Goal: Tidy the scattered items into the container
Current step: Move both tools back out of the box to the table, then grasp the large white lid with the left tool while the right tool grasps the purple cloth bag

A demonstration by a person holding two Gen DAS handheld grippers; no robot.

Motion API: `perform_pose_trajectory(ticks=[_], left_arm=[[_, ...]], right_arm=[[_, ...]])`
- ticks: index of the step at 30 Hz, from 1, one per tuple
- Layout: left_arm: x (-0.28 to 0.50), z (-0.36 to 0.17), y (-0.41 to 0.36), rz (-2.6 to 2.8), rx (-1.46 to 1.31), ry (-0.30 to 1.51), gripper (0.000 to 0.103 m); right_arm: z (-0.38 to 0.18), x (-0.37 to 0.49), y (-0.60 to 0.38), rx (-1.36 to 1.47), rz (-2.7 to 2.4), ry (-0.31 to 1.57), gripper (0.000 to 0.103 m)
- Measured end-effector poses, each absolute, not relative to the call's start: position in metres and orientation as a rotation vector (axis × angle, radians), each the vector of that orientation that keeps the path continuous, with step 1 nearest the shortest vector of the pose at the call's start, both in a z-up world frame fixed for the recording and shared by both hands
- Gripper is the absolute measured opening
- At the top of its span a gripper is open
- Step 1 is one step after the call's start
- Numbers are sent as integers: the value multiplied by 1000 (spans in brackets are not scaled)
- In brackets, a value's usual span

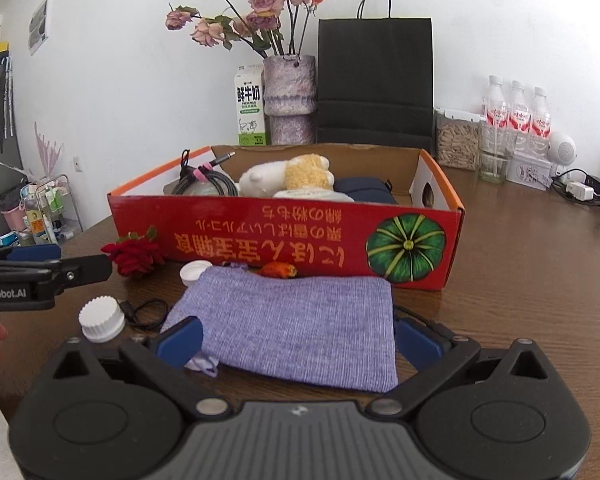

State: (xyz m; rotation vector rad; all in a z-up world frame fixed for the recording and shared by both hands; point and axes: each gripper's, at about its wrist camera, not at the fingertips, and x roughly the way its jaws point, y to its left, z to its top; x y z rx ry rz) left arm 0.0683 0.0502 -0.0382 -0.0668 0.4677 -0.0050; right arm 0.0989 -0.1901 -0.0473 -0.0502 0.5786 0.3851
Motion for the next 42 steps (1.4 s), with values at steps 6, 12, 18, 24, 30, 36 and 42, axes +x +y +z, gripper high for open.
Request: perform_pose_trajectory(ticks=[6,12,18,24,30,36,42], left_arm=[[69,-44,44,-15,-65,508,103],[70,-47,38,-31,-59,538,103],[64,-48,35,-63,-44,554,94],[63,-53,29,-88,-24,583,73],[64,-53,30,-77,-18,583,43],[64,-54,30,-71,-20,579,42],[65,-55,28,-65,-2,567,42]], right_arm=[[-50,99,-182,-55,389,608,103],[-45,108,-171,-48,393,607,103],[-49,120,-170,-34,371,636,103],[-52,123,-170,-27,370,641,103],[-55,127,-177,20,390,652,103],[-55,120,-177,23,415,620,88],[-56,110,-179,38,456,584,54]])
